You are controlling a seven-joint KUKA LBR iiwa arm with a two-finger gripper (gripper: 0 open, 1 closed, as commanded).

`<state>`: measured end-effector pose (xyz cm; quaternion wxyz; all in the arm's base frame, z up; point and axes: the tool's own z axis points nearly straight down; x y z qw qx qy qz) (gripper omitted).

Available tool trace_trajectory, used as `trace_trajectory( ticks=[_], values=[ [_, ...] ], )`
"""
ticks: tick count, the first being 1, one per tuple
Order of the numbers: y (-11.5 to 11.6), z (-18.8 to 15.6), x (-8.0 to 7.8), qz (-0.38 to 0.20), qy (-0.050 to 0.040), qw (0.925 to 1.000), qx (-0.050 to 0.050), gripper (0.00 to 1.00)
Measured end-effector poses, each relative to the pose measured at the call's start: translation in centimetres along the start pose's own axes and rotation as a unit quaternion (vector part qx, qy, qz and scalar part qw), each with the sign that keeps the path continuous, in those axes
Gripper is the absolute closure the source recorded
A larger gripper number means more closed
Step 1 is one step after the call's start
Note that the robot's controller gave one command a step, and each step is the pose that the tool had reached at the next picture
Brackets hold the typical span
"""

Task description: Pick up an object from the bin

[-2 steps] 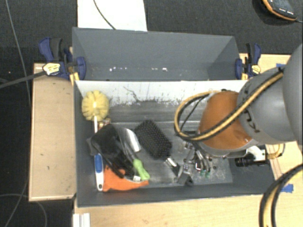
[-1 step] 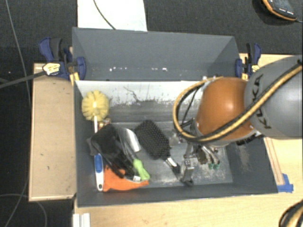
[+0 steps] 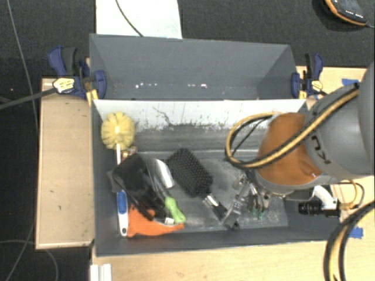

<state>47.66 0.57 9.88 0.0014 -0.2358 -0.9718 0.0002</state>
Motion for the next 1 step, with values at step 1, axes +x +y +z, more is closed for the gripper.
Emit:
trace_trajectory(
  ticks=[1],
  values=[
    [12.11, 2.64, -1.33, -0.275, -0.0074, 0.9613, -0.002, 0.00]
  ],
)
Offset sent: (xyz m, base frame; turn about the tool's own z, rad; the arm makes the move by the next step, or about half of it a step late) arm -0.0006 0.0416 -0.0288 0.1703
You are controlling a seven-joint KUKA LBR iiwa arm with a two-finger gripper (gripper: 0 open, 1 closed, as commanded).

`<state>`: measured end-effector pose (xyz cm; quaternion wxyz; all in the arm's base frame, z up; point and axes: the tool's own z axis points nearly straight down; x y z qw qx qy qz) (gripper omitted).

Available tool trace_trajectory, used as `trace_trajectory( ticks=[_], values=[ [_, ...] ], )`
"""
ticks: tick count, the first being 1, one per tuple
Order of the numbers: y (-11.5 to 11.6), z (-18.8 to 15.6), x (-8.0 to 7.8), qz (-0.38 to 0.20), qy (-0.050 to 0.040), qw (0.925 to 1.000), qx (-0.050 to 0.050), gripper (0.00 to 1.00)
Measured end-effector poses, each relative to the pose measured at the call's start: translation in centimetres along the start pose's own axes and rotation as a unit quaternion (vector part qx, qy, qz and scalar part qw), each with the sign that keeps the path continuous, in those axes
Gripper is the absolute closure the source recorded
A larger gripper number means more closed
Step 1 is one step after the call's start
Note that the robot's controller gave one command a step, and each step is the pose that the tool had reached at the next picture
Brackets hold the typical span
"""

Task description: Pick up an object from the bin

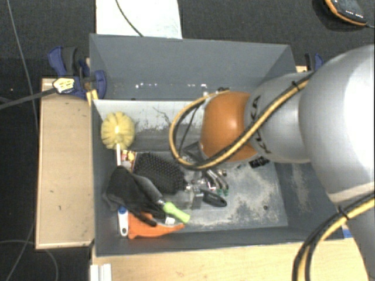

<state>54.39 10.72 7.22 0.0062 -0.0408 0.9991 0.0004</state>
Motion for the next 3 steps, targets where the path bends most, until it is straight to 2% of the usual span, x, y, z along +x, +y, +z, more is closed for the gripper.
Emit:
trace_trajectory(
  ticks=[1, 3],
  values=[
    [-5.49, 0.14, 7.40, 0.358, 0.0071, 0.9338, 0.002, 1.00],
    [-5.48, -0.75, 7.44, 0.356, 0.0086, 0.9344, 0.003, 1.00]
  ],
)
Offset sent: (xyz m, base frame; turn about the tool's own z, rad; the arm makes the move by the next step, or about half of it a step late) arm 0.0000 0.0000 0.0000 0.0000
